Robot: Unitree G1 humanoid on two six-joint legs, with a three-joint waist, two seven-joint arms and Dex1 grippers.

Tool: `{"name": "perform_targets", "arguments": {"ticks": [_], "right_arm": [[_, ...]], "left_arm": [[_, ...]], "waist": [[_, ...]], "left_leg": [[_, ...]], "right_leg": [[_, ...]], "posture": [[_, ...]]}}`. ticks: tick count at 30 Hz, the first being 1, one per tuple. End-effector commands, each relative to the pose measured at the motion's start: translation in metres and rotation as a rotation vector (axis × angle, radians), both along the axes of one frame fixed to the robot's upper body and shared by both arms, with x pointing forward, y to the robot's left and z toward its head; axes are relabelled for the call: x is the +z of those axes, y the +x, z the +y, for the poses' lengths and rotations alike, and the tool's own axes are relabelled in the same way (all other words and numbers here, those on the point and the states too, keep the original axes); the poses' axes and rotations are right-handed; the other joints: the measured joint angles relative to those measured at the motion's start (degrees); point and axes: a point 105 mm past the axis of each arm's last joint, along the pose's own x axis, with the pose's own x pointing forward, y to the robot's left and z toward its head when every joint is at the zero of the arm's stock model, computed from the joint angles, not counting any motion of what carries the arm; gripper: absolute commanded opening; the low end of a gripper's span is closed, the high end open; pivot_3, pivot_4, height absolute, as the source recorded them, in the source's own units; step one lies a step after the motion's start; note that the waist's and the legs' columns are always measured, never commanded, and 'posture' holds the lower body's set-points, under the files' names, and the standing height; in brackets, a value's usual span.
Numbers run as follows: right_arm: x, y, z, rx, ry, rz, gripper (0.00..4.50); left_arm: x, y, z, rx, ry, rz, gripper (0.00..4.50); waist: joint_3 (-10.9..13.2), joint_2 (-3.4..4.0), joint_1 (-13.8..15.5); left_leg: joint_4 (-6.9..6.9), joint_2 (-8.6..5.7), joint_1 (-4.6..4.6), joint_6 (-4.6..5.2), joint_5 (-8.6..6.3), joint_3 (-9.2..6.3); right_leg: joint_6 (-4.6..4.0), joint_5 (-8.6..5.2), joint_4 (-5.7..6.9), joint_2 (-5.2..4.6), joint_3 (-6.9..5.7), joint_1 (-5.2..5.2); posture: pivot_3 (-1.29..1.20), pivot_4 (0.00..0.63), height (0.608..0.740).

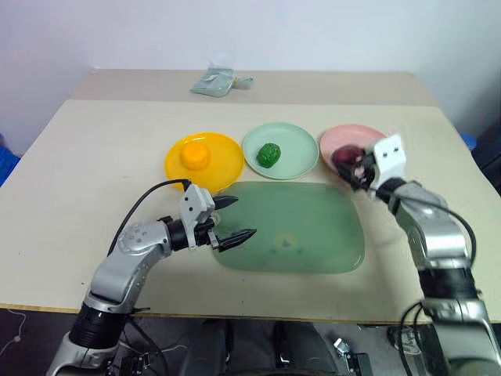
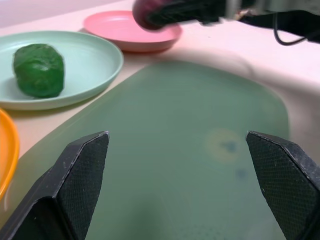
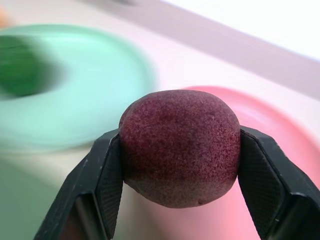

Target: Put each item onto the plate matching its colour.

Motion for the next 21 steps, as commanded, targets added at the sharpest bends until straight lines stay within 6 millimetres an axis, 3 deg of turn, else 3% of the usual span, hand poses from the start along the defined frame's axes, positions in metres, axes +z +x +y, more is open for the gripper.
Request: {"name": "perform_targets", "arguments": {"ticks": [1, 4, 7, 11, 16, 21], "right_arm": [[-0.005, 0.018, -0.023, -0.134, 0.03, 0.006, 3.11], [-0.005, 0.026, -0.031, -0.172, 0.049, 0.002, 4.47], [0.007, 0.027, -0.035, -0.161, 0.009, -0.059, 4.47], [0.024, 0.011, -0.036, -0.058, -0.06, -0.157, 4.47], [0.021, -0.037, -0.034, 0.19, -0.088, -0.149, 4.47], [0.003, -0.092, -0.057, 0.315, -0.079, 0.001, 4.47]], "left_arm": [[0.007, -0.003, -0.001, 0.01, 0.006, -0.06, 4.5], [0.007, -0.005, 0.001, 0.033, 0.012, -0.072, 4.5], [0.01, -0.004, 0.005, 0.068, 0.012, -0.09, 4.5], [0.021, 0.012, 0.024, 0.192, 0.004, -0.157, 4.5], [0.033, 0.03, 0.07, 0.374, 0.017, -0.208, 4.5], [0.026, 0.019, 0.112, 0.449, 0.077, -0.168, 4.5]], "waist": [[0.0, 0.01, 0.0], [0.0, 0.02, 0.2], [0.0, 0.03, 0.0], [0.0, 0.03, 0.1], [0.0, 0.03, 0.5], [0.0, 0.05, 0.5]], "left_leg": [[0.0, 0.0, -0.03, -0.19, 0.11, 0.03], [0.0, -0.02, -0.07, -0.21, 0.12, 0.07], [-0.01, -0.01, -0.07, -0.2, 0.12, 0.07], [-0.01, 0.0, -0.07, 0.04, -0.02, 0.07], [-0.01, 0.01, -0.06, 0.12, -0.07, 0.04], [-0.02, 0.02, -0.05, 0.18, -0.1, 0.06]], "right_leg": [[0.0, 0.0, 0.0, -0.02, 0.01, -0.03], [0.0, 0.0, -0.02, -0.05, 0.01, -0.05], [0.0, 0.0, -0.02, -0.05, 0.02, -0.06], [0.01, 0.0, -0.01, -0.05, 0.02, -0.06], [0.01, 0.01, -0.07, -0.05, 0.0, 0.0], [0.02, 0.01, -0.12, -0.08, 0.01, 0.03]], "posture": [[0.0, 0.15, 0.74], [0.0, 0.15, 0.74], [0.0, 0.15, 0.74], [0.0, 0.15, 0.74], [0.0, 0.15, 0.74], [0.0, 0.15, 0.74]]}}
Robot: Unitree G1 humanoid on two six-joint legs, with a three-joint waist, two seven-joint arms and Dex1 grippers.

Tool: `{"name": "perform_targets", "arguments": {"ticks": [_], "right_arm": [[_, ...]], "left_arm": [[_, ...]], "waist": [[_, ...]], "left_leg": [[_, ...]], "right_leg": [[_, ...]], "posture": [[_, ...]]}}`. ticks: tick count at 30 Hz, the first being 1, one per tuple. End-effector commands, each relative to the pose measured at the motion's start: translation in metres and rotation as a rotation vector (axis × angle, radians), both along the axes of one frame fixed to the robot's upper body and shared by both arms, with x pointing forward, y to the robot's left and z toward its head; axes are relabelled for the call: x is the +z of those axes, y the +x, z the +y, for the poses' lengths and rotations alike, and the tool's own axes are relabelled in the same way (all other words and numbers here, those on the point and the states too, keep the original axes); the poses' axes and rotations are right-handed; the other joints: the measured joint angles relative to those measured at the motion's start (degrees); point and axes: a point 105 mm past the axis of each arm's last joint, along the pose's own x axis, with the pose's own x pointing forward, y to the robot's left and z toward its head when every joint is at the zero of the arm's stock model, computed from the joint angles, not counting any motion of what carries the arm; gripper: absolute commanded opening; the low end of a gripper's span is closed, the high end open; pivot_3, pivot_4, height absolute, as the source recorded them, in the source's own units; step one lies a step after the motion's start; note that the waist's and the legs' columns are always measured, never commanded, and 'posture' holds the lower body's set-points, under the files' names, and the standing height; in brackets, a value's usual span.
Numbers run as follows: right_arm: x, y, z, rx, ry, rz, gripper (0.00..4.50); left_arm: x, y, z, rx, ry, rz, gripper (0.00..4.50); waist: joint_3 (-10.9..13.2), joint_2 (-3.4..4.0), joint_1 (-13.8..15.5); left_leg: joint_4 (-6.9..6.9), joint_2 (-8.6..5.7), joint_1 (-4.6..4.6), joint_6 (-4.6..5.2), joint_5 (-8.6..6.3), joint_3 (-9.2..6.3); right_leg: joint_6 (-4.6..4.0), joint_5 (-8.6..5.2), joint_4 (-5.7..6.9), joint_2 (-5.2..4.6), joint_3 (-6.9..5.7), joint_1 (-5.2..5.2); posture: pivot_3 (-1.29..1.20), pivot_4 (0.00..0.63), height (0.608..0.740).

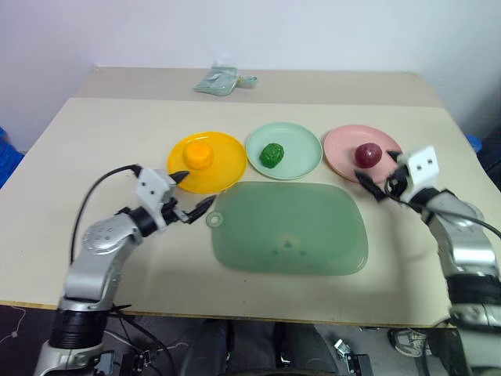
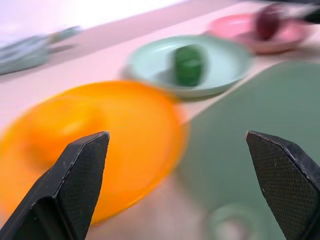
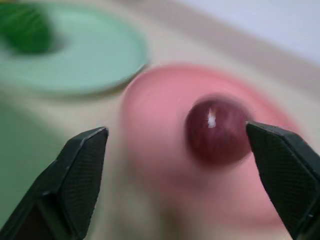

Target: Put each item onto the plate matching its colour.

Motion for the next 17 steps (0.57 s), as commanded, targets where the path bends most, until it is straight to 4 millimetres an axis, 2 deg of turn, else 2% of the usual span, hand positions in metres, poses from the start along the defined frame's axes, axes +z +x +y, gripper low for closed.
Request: {"name": "perform_targets", "arguments": {"ticks": [1, 4, 7, 10, 17], "right_arm": [[0.019, -0.03, -0.012, 0.082, 0.013, 0.014, 4.47], [0.015, -0.046, -0.017, 0.104, 0.025, 0.067, 4.47], [0.015, -0.05, -0.021, 0.116, 0.032, 0.089, 4.47], [0.011, -0.051, -0.025, 0.11, 0.02, 0.102, 4.47], [0.008, -0.044, -0.026, 0.118, 0.018, 0.099, 4.47]], "left_arm": [[0.003, -0.012, 0.026, 0.037, 0.01, 0.003, 4.5], [-0.008, -0.025, 0.042, 0.056, 0.023, 0.071, 4.5], [-0.013, -0.032, 0.045, 0.056, 0.029, 0.099, 4.5], [-0.02, -0.037, 0.05, 0.078, 0.023, 0.116, 4.5], [-0.026, -0.044, 0.048, 0.114, 0.0, 0.124, 4.5]], "waist": [[0.0, 0.0, 0.0], [0.0, 0.0, -0.4], [0.0, 0.02, -0.5], [0.0, 0.02, -0.2], [0.0, 0.02, 0.0]], "left_leg": [[-0.01, 0.01, 0.03, 0.01, -0.01, 0.0], [-0.04, 0.07, 0.1, 0.01, -0.01, 0.0], [-0.04, 0.1, 0.13, 0.01, -0.01, 0.0], [-0.03, 0.1, 0.12, 0.01, -0.01, 0.0], [-0.04, 0.09, 0.1, 0.0, -0.02, 0.0]], "right_leg": [[0.0, 0.0, -0.01, 0.0, 0.0, 0.02], [-0.01, -0.01, -0.04, 0.01, 0.0, 0.08], [-0.03, -0.01, -0.04, 0.01, 0.01, 0.1], [-0.03, -0.01, -0.04, -0.02, 0.01, 0.09], [-0.03, 0.0, -0.11, -0.06, 0.01, 0.09]], "posture": [[0.0, 0.15, 0.74], [0.0, 0.15, 0.74], [0.0, 0.15, 0.74], [0.0, 0.15, 0.74], [0.0, 0.15, 0.74]]}}
